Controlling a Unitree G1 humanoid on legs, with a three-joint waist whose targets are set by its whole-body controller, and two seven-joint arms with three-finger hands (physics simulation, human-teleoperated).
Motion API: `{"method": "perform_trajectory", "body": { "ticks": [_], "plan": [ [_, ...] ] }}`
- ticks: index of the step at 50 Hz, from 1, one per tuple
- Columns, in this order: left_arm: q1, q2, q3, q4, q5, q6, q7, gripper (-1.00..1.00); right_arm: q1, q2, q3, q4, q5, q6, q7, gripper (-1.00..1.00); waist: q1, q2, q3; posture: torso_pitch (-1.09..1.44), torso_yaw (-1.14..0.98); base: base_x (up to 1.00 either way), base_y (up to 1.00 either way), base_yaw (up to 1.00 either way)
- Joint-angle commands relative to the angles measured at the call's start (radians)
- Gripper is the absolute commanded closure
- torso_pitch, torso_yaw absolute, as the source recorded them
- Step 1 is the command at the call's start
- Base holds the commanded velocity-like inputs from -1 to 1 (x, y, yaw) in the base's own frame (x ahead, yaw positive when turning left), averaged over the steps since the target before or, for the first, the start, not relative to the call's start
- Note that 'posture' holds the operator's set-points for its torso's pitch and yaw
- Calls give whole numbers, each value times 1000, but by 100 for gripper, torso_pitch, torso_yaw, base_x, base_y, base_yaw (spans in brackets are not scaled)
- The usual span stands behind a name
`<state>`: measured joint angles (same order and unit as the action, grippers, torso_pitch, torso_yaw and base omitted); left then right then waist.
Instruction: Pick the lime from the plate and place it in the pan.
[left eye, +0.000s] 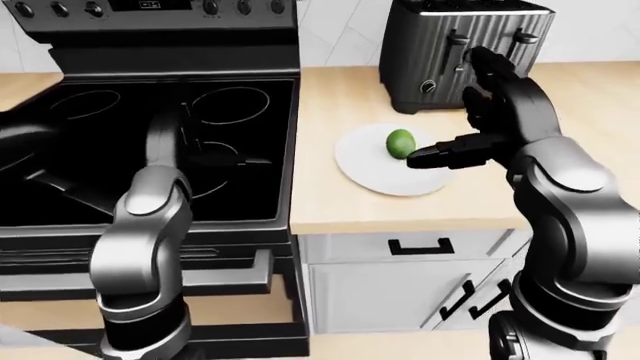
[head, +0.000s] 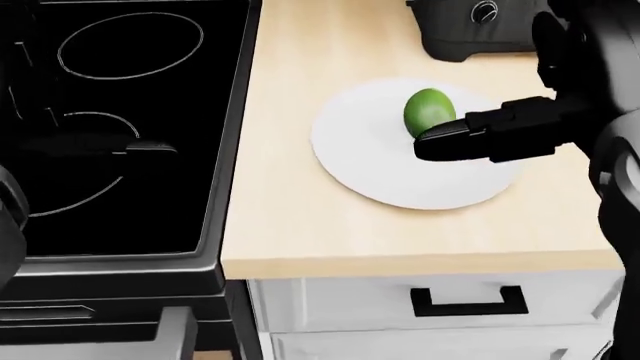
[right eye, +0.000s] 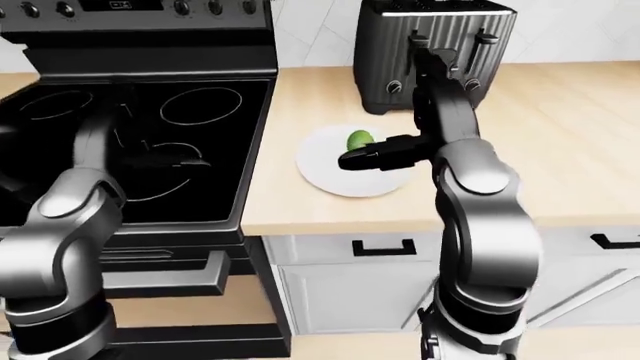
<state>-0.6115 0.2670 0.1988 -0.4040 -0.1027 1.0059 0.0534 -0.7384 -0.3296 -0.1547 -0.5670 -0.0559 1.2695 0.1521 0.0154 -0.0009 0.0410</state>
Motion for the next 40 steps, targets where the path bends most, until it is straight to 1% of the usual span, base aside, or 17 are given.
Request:
{"method": "perform_trajectory", "body": {
  "ticks": [1, 8, 10, 13, 16, 20, 26, 35, 40],
  "plan": [
    [-33, 10, 4, -20, -3, -33, -3, -100, -24, -8, -4, -4, -28, -39, -8, -100, -1, -1, -23, 0, 0, 0, 0, 0],
    [-23, 9, 3, -18, -1, -44, -4, -100, -20, -9, 10, 1, -65, -44, 15, -100, -14, 4, -22, 0, 0, 0, 0, 0],
    [-36, 4, -4, -7, 1, -45, 0, -100, -54, -10, 5, 50, -70, -64, 23, -100, -16, 5, -22, 0, 0, 0, 0, 0],
    [-51, 8, -5, -7, 0, -35, -3, -100, -82, -11, 31, 115, -88, -103, 35, -100, -18, 6, -24, 0, 0, 0, 0, 0],
    [-52, 4, -8, -11, 1, -30, -1, -100, -100, -2, 40, 185, -110, -155, 46, -100, -19, 5, -24, 0, 0, 0, 0, 0],
    [-53, 2, -10, -1, 3, -39, -3, -100, -120, 18, 49, 243, -133, -188, 56, -100, -18, 5, -26, 0, 0, 0, 0, 0],
    [-51, 1, -9, -1, 3, -41, -4, -100, -186, 54, 74, 373, -162, -257, 67, -100, -19, 8, -28, 0, 0, 0, 0, 0],
    [-47, -3, -11, 6, 4, -51, -5, -100, -262, 87, 74, 593, -179, -396, 33, -100, -18, 10, -32, 0, 0, 0, 0, 0],
    [-46, -1, -9, 3, 2, -50, -6, -100, -287, 90, 68, 706, -170, -466, 1, -100, -17, 11, -34, 0, 0, 0, 0, 0]
  ]
}}
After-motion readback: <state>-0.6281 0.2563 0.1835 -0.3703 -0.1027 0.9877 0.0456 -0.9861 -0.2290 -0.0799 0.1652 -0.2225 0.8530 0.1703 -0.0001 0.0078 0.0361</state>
